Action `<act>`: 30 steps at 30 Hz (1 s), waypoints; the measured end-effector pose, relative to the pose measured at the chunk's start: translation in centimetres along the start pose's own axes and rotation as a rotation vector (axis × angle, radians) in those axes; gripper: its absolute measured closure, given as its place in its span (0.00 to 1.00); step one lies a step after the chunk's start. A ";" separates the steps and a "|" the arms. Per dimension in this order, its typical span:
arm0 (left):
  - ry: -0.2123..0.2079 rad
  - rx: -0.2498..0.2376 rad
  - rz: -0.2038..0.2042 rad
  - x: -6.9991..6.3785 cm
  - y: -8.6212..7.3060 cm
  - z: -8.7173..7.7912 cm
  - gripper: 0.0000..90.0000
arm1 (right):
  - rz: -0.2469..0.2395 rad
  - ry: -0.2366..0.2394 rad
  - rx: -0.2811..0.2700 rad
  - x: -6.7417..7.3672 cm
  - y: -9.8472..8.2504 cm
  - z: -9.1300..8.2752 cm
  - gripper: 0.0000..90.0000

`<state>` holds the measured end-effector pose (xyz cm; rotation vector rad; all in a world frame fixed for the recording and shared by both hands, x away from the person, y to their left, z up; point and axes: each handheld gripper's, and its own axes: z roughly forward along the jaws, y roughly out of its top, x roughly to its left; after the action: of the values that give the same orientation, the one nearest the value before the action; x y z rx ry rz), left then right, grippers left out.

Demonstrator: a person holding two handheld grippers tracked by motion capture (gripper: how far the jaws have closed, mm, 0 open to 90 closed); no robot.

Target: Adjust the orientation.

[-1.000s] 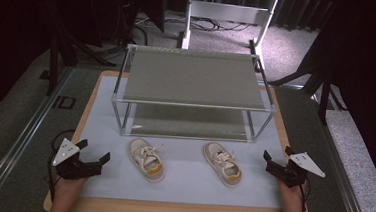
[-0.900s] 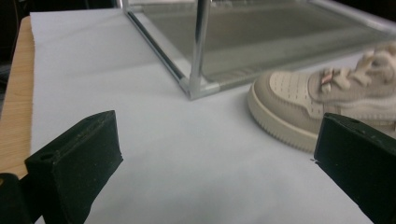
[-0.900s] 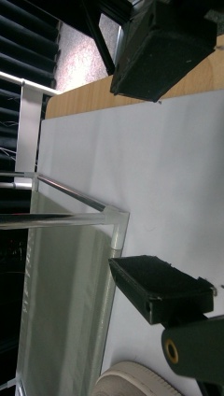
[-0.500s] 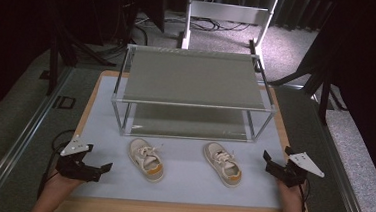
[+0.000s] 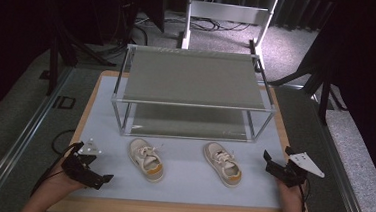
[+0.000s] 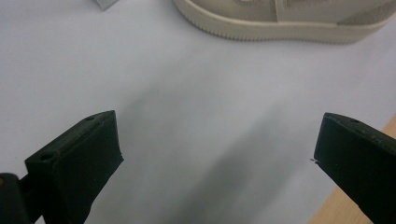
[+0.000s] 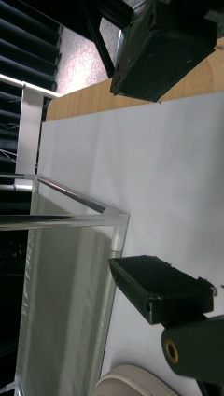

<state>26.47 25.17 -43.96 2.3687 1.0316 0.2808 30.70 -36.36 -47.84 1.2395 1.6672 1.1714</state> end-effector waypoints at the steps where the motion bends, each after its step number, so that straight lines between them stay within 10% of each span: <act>1: -0.001 0.016 0.008 0.0 0.1 -0.1 0.00 | -0.001 -0.001 -0.001 0.0 0.0 0.0 0.16; 8: -0.023 0.141 0.061 -0.4 0.9 -0.3 0.01 | 0.000 -0.001 -0.001 0.0 0.0 0.0 0.16; 30: -0.098 0.439 0.054 -1.5 3.5 -0.4 0.01 | 0.004 0.006 0.007 0.0 0.0 0.0 0.16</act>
<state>27.41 22.28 -41.69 2.7701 1.0700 -0.0514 30.74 -36.39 -47.82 1.2455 1.6754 1.1728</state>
